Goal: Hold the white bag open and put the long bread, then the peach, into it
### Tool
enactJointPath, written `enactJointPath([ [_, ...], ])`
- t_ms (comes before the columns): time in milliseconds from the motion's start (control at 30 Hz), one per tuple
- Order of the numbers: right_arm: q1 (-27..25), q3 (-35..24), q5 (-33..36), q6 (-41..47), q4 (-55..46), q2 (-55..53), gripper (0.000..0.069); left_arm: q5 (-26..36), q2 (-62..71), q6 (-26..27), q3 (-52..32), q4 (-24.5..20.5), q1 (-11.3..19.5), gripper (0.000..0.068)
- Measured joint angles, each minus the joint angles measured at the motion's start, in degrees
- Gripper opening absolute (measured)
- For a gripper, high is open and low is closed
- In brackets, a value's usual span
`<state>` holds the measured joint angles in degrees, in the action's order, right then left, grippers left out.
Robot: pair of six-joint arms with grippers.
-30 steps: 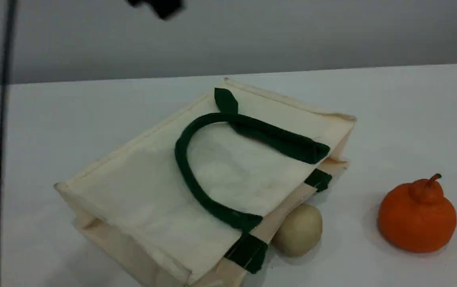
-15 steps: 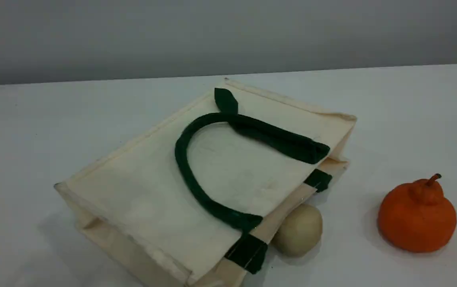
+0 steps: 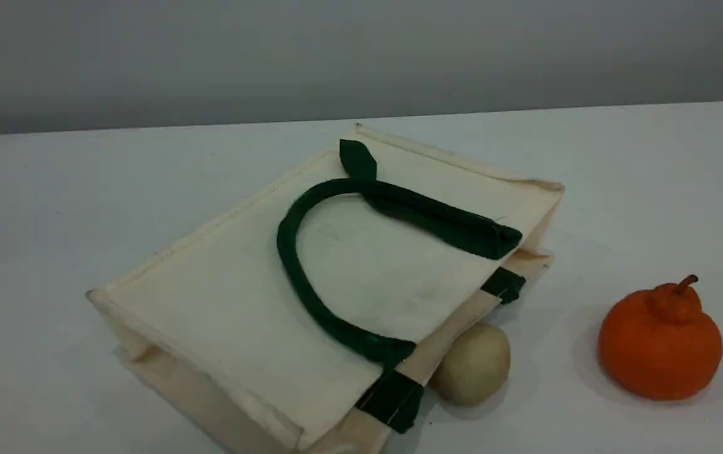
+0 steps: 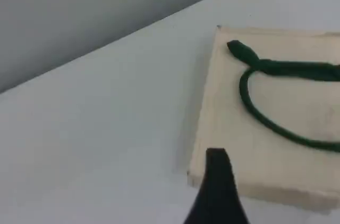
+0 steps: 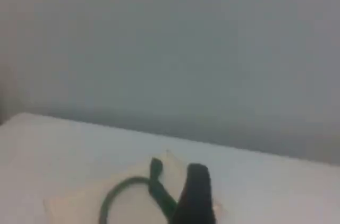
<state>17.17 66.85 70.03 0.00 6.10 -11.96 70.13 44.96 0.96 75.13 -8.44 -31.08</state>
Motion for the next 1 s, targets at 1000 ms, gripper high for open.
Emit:
enactJointPath([
  [1000, 0.0, -37.5, -8.7, -4.4, -0.2, 5.7, 0.0586, -0.2, -40.0, -3.0, -43.6, 1.1, 0.0, 0.0503],
])
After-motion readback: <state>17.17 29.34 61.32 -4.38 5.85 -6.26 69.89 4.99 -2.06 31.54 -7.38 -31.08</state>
